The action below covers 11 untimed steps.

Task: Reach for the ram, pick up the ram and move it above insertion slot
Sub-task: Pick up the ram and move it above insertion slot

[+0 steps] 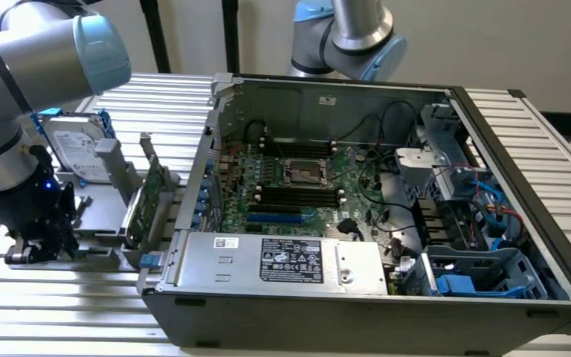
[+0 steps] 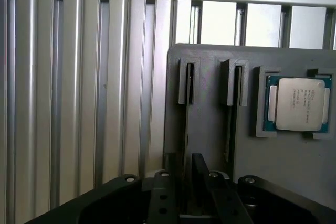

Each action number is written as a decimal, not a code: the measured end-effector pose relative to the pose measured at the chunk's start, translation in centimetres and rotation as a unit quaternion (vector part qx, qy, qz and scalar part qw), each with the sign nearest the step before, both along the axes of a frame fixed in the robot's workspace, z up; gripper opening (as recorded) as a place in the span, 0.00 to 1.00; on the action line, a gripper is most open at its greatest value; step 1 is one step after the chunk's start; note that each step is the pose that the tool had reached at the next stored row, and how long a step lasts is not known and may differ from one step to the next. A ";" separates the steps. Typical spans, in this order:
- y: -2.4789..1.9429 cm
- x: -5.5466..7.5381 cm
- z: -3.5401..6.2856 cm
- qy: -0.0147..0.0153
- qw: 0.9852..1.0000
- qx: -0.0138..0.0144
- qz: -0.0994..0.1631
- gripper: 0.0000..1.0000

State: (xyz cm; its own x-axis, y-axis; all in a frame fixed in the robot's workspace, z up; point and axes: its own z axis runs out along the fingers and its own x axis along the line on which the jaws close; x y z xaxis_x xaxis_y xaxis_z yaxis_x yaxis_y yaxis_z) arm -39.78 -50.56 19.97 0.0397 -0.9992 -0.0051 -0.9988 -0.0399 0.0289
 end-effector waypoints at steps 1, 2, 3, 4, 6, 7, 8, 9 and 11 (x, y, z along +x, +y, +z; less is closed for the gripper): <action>0.00 0.0 0.00 0.000 1.000 0.000 0.000 0.22; 0.00 0.0 0.00 0.000 1.000 0.000 0.000 0.16; 0.00 0.0 0.00 0.000 1.000 0.000 0.000 0.16; 0.00 0.0 0.00 0.000 1.000 0.000 0.000 0.16; 0.00 0.0 0.00 0.000 1.000 0.000 0.000 0.13; 0.00 0.0 0.00 0.000 1.000 0.000 0.000 0.13; 0.00 0.0 0.00 0.000 1.000 0.000 0.000 0.13; 0.00 0.0 0.00 0.000 1.000 0.000 0.000 0.13; 0.00 0.0 0.00 0.000 1.000 0.000 0.000 0.13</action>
